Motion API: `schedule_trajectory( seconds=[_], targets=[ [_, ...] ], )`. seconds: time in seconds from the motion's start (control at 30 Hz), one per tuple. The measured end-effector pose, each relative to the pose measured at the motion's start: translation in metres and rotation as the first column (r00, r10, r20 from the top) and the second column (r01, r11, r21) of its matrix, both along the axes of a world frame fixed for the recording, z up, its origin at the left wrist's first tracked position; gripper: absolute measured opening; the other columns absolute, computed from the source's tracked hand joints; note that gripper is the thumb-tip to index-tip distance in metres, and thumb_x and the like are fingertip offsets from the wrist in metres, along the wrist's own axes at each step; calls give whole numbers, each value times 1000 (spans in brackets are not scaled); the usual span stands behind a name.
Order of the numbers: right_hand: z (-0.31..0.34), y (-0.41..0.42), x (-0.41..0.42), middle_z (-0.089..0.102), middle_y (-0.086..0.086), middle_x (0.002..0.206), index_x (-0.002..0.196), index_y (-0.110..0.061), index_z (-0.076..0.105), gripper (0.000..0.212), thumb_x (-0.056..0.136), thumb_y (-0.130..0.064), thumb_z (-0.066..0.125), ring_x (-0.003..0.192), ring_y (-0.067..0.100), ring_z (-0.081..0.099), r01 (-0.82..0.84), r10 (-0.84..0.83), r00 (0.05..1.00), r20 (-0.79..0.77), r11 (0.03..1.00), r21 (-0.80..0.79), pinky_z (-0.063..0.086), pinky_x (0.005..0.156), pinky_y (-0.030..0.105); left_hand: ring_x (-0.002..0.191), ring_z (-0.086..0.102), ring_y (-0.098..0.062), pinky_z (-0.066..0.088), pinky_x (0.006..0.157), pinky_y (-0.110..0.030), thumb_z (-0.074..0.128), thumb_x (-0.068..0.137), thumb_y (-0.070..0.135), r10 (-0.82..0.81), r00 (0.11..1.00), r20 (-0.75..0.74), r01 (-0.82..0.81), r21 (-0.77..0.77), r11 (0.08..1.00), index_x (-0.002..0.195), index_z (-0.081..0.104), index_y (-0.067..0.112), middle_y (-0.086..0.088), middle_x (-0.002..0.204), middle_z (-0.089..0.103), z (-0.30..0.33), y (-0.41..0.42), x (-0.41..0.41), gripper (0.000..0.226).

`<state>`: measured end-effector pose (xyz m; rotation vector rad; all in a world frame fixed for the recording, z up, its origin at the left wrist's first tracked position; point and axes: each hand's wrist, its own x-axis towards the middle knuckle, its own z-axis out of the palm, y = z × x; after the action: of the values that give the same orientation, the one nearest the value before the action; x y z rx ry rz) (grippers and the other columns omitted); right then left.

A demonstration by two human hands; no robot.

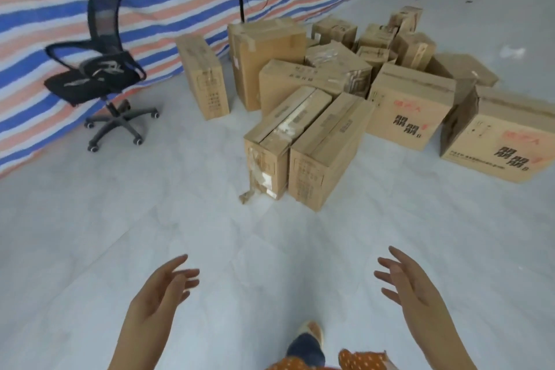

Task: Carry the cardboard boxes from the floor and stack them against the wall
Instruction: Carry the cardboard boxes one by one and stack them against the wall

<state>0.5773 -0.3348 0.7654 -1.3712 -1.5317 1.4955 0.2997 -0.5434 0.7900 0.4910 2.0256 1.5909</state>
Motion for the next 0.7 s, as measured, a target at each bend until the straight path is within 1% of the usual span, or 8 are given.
schedule_trajectory(
  seconds=[0.1,0.2,0.3,0.37,0.43,0.5,0.6,0.7],
  targets=[
    [18,75,-23,66,-13,111,123,-34,53,30,94,-32,44,95,1,67,-15,16,1000,-6,998,58,54,81,26,92,69,-23,56,80,-26,46,95,0,-18,1000,-11,18,-13,1000,104,66,23,-1,90,74,2,71,-15,32],
    [29,133,-36,65,-16,111,119,-41,52,33,87,-45,45,97,1,65,-52,51,999,5,997,56,50,85,26,92,69,-16,55,80,-32,47,97,6,-92,996,-6,92,-48,995,107,65,26,2,94,74,3,136,-23,29],
    [26,173,-44,67,-18,109,117,-45,53,38,80,-52,46,97,2,66,-33,33,999,14,999,30,52,81,26,89,69,-12,55,80,-25,47,97,7,-168,986,9,168,-68,983,109,64,26,4,96,73,0,196,-28,28],
    [16,195,-48,67,-17,109,117,-44,53,35,82,-50,47,97,3,66,-13,13,999,33,1000,-4,53,80,27,88,69,-12,55,80,-22,47,97,6,-206,978,31,208,-109,972,108,63,27,6,94,73,-8,233,-33,28],
    [2,215,-53,66,-16,109,118,-41,53,28,91,-39,46,97,3,66,23,-21,999,46,998,-50,54,80,27,88,69,-11,52,81,-26,47,97,8,-242,968,67,249,-142,958,108,63,27,7,92,73,-17,269,-45,27],
    [-11,238,-60,67,-16,109,121,-38,54,27,97,-29,46,96,2,66,55,-48,996,73,994,-96,54,80,28,87,69,-9,50,82,-27,47,97,9,-267,960,87,278,-159,947,108,63,27,9,93,73,-25,306,-61,26],
    [-26,285,-82,66,-16,108,120,-39,54,26,97,-30,46,96,0,66,83,-67,991,112,987,-140,54,82,28,89,69,-11,50,83,-29,46,97,11,-279,953,115,296,-170,940,107,63,28,6,92,73,-40,368,-94,26],
    [-39,344,-109,65,-15,109,120,-37,53,25,98,-27,46,93,-2,66,145,-118,981,153,973,-179,53,79,25,94,68,-17,50,84,-31,45,99,18,-256,938,232,306,-216,927,106,63,27,1,99,72,-58,441,-132,22]
  ],
)
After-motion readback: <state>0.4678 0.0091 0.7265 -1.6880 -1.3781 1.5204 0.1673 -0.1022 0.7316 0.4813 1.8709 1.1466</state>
